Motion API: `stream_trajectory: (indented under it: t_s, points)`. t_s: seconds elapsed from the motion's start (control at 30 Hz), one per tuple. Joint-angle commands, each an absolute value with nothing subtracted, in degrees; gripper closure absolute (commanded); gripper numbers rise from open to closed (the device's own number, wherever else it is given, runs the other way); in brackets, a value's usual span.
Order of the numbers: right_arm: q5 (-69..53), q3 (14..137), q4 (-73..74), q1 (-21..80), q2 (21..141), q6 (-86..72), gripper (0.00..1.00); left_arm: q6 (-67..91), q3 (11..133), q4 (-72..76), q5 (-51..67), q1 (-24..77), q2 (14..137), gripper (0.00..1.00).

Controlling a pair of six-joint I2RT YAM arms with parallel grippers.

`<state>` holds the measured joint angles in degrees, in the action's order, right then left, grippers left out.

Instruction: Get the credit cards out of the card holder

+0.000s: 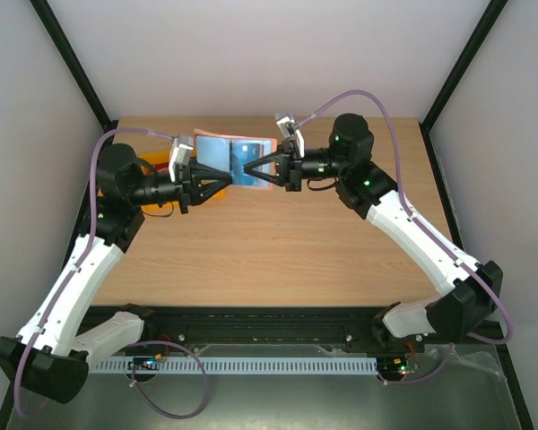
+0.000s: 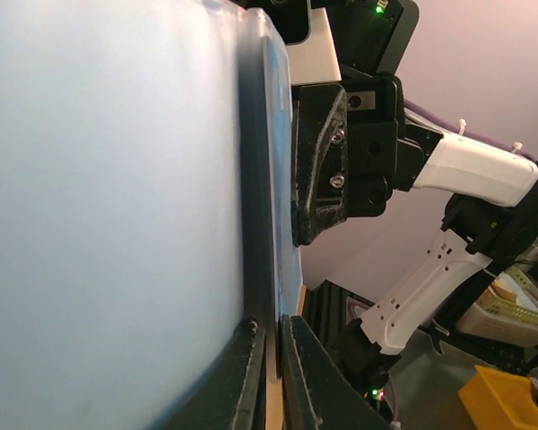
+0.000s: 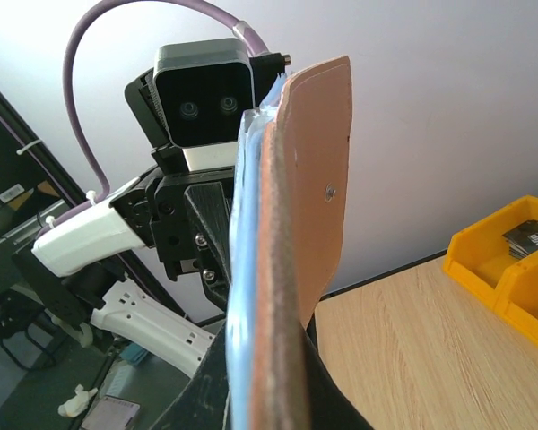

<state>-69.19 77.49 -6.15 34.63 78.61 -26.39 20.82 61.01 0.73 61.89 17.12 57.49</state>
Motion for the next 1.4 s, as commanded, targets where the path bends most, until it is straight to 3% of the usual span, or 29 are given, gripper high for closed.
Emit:
stream_trajectory:
  t_s: [0.0, 0.27, 0.47, 0.63, 0.87, 1.03, 1.1, 1.27, 1.37]
  points:
    - [-70.90, 78.50, -9.89, 36.20, 77.79, -26.69, 0.98, 20.32, 62.35, -0.26, 58.86, 17.77, 58.00, 0.93]
    - [-70.93, 80.00, -9.61, 37.30, 78.47, -26.51, 0.98, 24.04, 61.63, 4.00, 56.22, 17.86, 58.66, 0.95]
    - [-70.93, 80.34, -9.35, 37.53, 78.74, -26.38, 0.98, 25.83, 60.95, 7.93, 56.90, 19.93, 59.49, 0.86]
    - [-70.35, 80.58, -6.00, 37.53, 78.58, -23.67, 0.98, 25.05, 61.28, 7.81, 57.69, 20.35, 59.19, 0.97]
    - [-70.25, 79.58, -1.88, 35.41, 77.07, -21.41, 0.78, 25.71, 60.60, 6.81, 57.35, 16.97, 56.53, 0.97]
    - [-72.08, 79.42, -2.92, 33.25, 77.10, -24.40, 0.76, 26.60, 60.32, 7.59, 58.15, 15.60, 56.22, 0.97]
    - [-72.11, 79.09, -2.77, 32.41, 76.69, -24.43, 0.79, 25.85, 60.42, 6.73, 58.94, 15.39, 55.99, 0.97]
    - [-72.25, 78.58, -3.25, 31.86, 76.17, -25.22, 0.98, 24.87, 60.78, 5.22, 60.01, 14.92, 55.55, 0.97]
    - [-71.93, 78.56, -3.35, 31.75, 76.12, -25.57, 0.98, 24.82, 60.78, 4.78, 61.39, 14.44, 55.44, 0.97]
